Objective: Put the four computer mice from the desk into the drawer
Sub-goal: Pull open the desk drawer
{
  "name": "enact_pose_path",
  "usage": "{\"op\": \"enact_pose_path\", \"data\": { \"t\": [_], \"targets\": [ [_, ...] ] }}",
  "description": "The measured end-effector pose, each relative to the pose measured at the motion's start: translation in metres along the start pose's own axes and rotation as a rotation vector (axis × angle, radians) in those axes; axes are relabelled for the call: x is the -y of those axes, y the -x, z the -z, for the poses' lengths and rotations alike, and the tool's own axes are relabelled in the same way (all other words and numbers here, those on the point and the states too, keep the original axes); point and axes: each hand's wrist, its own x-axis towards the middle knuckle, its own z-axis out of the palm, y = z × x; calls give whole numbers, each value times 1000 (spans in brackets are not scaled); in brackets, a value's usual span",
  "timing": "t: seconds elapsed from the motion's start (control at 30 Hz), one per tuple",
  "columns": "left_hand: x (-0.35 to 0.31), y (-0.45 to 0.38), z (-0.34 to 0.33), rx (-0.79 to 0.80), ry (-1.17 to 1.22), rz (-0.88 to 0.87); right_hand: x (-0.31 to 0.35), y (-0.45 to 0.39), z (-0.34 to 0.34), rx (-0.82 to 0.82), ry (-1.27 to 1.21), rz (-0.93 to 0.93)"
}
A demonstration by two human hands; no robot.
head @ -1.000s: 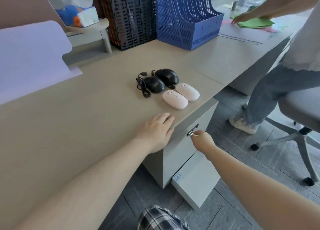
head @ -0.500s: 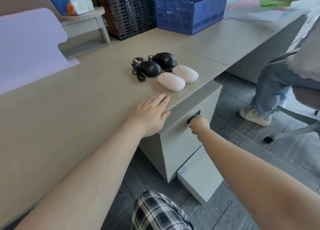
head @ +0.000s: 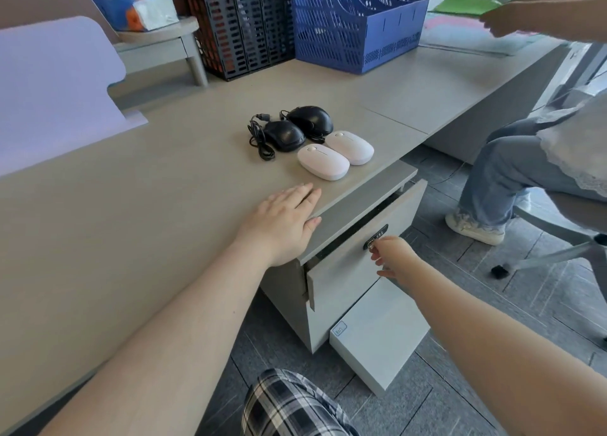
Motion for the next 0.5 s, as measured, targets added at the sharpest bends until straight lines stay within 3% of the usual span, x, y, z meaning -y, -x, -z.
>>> {"op": "enact_pose_path", "data": {
  "t": [0.07,0.13,0.2,0.3,0.5],
  "targets": [
    [-1,0,1,4,-6,-1,-11,7,9,-216,254,170],
    [-1,1,1,11,-10,-3,-14,20,14,-429,499,512],
    [-2,3,2,14,-21,-7,-6,27,12,-379,618,778],
    [-4,7,1,23,-34,9,3,26,4,-160,899,807],
    [-9,15,-3,38,-46,50,3,35,9,-132,955,746]
  ]
}}
